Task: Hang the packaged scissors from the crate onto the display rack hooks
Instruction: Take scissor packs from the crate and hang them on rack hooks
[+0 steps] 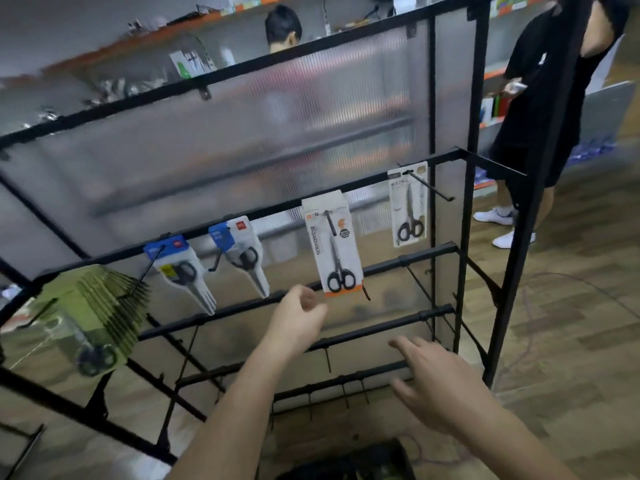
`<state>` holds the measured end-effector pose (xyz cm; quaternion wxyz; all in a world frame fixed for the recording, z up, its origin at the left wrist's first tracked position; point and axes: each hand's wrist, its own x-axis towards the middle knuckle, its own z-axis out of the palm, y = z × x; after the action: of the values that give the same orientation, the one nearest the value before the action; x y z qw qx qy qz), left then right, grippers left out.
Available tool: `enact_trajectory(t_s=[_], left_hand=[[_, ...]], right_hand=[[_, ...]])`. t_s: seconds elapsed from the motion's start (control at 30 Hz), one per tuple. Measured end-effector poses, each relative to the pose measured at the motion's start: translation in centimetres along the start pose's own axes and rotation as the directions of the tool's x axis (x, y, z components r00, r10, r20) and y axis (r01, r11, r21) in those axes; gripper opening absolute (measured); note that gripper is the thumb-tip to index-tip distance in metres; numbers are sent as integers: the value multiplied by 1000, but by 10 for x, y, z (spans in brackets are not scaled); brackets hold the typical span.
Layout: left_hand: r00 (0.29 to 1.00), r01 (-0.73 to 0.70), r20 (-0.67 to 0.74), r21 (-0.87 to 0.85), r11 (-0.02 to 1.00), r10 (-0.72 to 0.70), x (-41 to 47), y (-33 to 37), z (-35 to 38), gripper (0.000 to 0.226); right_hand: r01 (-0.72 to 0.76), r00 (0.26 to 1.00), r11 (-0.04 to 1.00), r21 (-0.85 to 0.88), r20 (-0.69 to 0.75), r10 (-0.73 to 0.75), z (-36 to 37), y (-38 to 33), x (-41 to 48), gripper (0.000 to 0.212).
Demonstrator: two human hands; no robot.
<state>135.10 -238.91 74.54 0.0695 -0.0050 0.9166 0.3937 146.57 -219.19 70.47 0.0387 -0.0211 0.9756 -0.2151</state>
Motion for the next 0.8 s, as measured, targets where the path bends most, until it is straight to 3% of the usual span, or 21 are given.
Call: enact_trajectory(t_s=[0.17,0.27,0.4,0.57,0.8], left_hand=[[994,-38,107,26,999,35,-66,-58,-31,25],[986,-42,162,84,996,28,-95,-97,-68,35],[981,-125,173,205,971,90,-129,-146,-114,57],[967,-242,158,346,907,197,-163,-201,-140,55],[954,-294,162,366,883,251,-196,-234,-144,52]], right_hand=[[-8,1000,1000,-4,19,8,21,-51,-16,52],[-12,999,1000,9,42,11,41,-93,-28,47],[-31,995,999,-16,94,33,68,-151,-41,49],[-67,991,989,-135,102,81,86,-206,-65,57],[-92,988,968,-235,96,118,87,-246,-106,53]])
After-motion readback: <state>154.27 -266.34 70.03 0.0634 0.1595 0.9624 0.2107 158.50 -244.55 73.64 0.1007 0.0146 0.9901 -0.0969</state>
